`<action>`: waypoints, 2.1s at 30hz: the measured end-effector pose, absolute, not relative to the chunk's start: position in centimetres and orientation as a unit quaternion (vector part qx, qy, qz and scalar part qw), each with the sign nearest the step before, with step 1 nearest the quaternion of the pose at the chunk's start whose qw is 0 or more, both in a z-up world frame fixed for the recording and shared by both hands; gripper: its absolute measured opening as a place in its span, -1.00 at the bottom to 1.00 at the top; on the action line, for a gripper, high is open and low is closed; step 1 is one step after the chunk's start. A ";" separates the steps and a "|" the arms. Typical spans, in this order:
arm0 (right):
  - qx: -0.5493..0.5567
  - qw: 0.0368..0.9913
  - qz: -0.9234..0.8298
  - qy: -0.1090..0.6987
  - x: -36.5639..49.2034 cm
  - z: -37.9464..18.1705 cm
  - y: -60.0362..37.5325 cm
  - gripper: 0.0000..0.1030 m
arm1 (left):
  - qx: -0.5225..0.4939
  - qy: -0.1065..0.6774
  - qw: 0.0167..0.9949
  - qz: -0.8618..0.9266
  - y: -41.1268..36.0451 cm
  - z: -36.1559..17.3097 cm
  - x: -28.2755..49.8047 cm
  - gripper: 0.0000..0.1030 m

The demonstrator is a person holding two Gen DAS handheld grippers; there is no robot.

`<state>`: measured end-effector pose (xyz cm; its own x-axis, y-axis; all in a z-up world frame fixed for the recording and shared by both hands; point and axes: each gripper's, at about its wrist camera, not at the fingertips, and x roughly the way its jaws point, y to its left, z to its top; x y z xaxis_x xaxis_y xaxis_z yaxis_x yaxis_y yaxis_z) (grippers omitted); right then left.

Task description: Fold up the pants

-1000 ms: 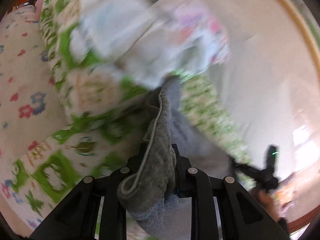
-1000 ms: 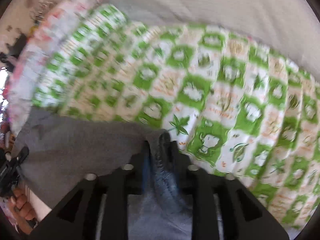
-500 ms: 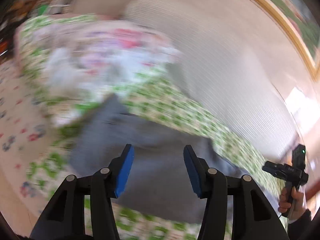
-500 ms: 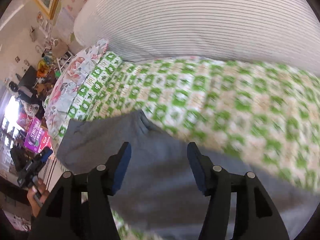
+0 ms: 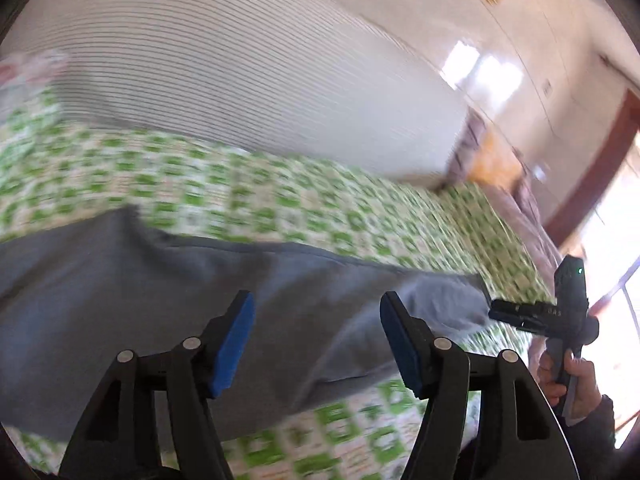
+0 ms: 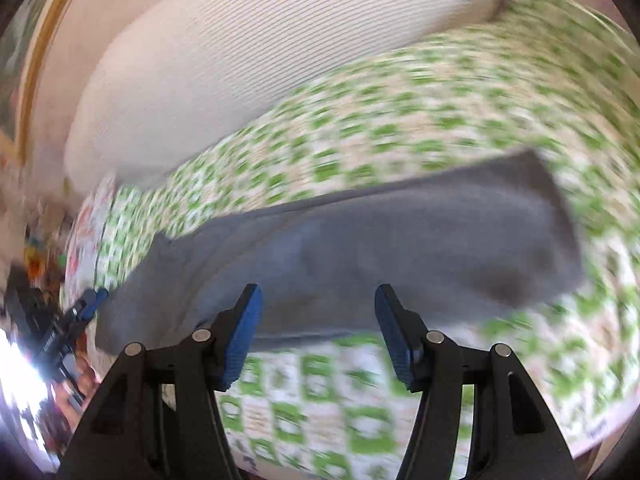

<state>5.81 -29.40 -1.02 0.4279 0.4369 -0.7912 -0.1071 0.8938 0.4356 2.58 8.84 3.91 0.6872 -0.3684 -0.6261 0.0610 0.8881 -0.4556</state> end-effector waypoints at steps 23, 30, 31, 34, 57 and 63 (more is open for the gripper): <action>0.128 0.866 0.086 0.476 13.4 -2.8 -41.4 0.18 | 0.114 0.467 0.832 -0.277 -13.9 -1.8 8.6 0.30; 0.107 0.851 0.107 0.502 16.8 -5.2 -40.4 -0.67 | 0.087 0.508 0.805 -0.293 -14.7 -5.0 11.4 -0.81; 0.106 0.856 0.109 0.494 16.9 -4.9 -40.4 -0.68 | 0.081 0.506 0.804 -0.301 -15.0 -4.7 11.5 -0.85; 0.121 0.861 0.111 0.481 18.0 -4.1 -40.3 -0.68 | 0.068 0.514 0.786 -0.337 -16.6 -4.9 11.5 -0.84; 0.302 0.817 0.136 0.473 11.6 -7.3 -46.8 0.36 | 0.067 0.555 0.744 -0.365 -23.3 -5.2 25.6 0.09; 0.288 0.825 0.154 0.461 12.0 -8.4 -45.7 0.35 | 0.104 0.573 0.727 -0.364 -27.0 -7.9 26.9 0.19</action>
<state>12.03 -45.66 -8.35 0.5273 0.5201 -0.6720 0.0111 0.7865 0.6174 26.90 -26.96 -7.93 0.0787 -0.4094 -0.9090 0.6484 0.7136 -0.2652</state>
